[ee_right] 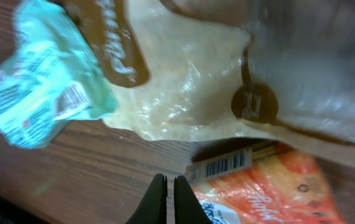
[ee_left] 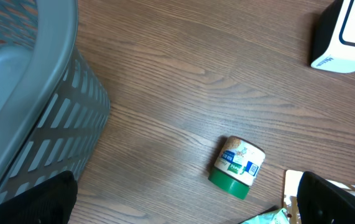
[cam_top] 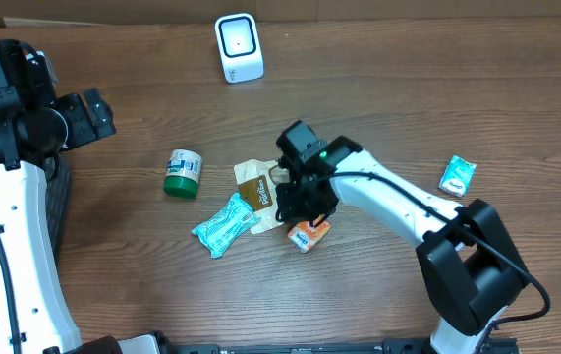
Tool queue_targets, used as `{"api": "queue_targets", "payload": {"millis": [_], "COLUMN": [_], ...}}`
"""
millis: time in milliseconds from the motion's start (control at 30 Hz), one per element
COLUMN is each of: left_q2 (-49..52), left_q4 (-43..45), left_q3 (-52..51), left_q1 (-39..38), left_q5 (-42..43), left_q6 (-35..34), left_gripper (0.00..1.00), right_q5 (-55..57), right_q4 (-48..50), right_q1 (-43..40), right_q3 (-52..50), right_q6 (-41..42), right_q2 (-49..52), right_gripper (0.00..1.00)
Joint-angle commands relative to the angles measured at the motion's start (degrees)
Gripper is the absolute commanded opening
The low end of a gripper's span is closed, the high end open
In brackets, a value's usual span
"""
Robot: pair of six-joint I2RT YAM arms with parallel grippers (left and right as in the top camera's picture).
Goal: Scan the item barcode
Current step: 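Grasp the orange tissue pack with the right gripper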
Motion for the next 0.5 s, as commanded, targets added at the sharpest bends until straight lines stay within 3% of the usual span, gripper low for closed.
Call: {"api": "queue_targets", "payload": {"millis": [0,267,467], "left_q2": [-0.9,-0.9,-0.9], "left_q4": [0.2,0.2,0.2], "left_q3": [-0.1,-0.1,-0.1], "left_q1": [0.0,0.0,0.0], "left_q5": [-0.3,-0.3,-0.3], "left_q6": [0.3,0.3,0.3], "left_gripper": [0.99,0.99,1.0], "right_q5": [0.6,0.5,2.4], "right_q4": [2.1,0.6,-8.9], "right_q1": [0.7,0.7,-1.4], "right_q3": [-3.2,-4.4,-4.3], "right_q6": [10.3,13.2,6.8], "right_q2": [-0.6,-0.6,-0.6], "right_gripper": [0.04,0.04,0.04]}}
